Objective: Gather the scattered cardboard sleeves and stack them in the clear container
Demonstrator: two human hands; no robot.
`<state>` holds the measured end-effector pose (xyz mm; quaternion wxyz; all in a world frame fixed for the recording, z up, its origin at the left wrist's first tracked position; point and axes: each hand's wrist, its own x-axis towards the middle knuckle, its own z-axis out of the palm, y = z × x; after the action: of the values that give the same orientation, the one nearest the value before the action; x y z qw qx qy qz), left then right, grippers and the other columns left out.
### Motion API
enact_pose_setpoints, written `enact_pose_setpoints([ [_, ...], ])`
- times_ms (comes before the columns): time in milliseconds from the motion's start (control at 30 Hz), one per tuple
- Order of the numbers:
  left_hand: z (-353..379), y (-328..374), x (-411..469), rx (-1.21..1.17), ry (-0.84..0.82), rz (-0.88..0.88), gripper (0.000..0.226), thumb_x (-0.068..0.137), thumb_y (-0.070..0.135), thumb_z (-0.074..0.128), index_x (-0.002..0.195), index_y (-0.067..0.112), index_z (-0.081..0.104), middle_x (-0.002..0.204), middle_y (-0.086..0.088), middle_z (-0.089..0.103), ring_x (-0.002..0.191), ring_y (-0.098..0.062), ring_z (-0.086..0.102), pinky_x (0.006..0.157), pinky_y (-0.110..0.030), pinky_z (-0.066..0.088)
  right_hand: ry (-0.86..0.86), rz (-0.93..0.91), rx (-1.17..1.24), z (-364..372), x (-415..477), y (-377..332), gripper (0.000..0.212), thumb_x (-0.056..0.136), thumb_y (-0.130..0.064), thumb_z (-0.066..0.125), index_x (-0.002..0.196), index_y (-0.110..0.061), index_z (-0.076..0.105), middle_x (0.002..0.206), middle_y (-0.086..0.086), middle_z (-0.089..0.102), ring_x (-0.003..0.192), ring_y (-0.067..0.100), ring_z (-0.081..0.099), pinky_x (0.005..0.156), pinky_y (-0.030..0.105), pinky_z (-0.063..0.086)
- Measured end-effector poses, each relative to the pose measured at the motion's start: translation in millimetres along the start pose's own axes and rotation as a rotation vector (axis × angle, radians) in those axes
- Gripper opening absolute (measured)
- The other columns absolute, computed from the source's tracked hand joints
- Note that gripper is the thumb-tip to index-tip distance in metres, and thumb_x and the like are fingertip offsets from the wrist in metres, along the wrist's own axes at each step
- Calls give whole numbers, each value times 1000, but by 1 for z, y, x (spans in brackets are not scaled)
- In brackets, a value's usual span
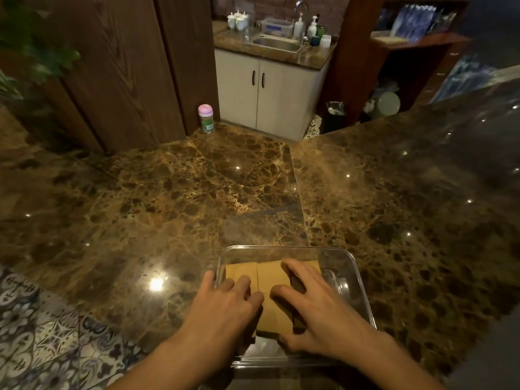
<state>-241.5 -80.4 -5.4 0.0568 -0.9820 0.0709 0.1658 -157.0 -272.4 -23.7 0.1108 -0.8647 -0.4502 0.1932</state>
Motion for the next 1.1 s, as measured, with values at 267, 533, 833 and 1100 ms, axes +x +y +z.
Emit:
enact_pose_setpoints([
  [267, 11, 4, 6, -14, 80, 21, 68, 81, 39, 71, 135, 31, 30, 131, -10, 46, 124, -35, 46, 106, -59, 11, -25, 25, 25, -5, -5, 6, 87, 81, -70, 70, 152, -33, 36, 171, -13, 13, 154, 3, 6, 115, 16, 2],
  [533, -3, 13, 22, -148, 3, 184, 64, 88, 34, 63, 141, 32, 27, 147, -9, 29, 128, -31, 33, 102, -47, 35, -74, 81, -76, -17, -21, 21, 73, 91, -51, 71, 154, -32, 39, 169, -10, 23, 155, 10, 16, 116, 18, 4],
  [833, -14, 1, 28, -284, -2, 223, 56, 84, 68, 53, 127, 34, 45, 130, 2, 45, 116, -20, 46, 93, -39, 44, -8, 38, -16, -36, -19, 17, 61, 92, -67, 56, 144, -34, 52, 154, -14, 47, 142, 4, 39, 119, 25, 32],
  [1100, -113, -69, 101, -379, 714, -1, 36, 101, 43, 44, 70, 26, 50, 67, 9, 52, 64, -11, 54, 59, -31, 42, 836, 222, 157, -128, 46, 37, 37, 108, -35, 46, 73, -32, 55, 60, -10, 56, 52, 5, 57, 55, 19, 40],
])
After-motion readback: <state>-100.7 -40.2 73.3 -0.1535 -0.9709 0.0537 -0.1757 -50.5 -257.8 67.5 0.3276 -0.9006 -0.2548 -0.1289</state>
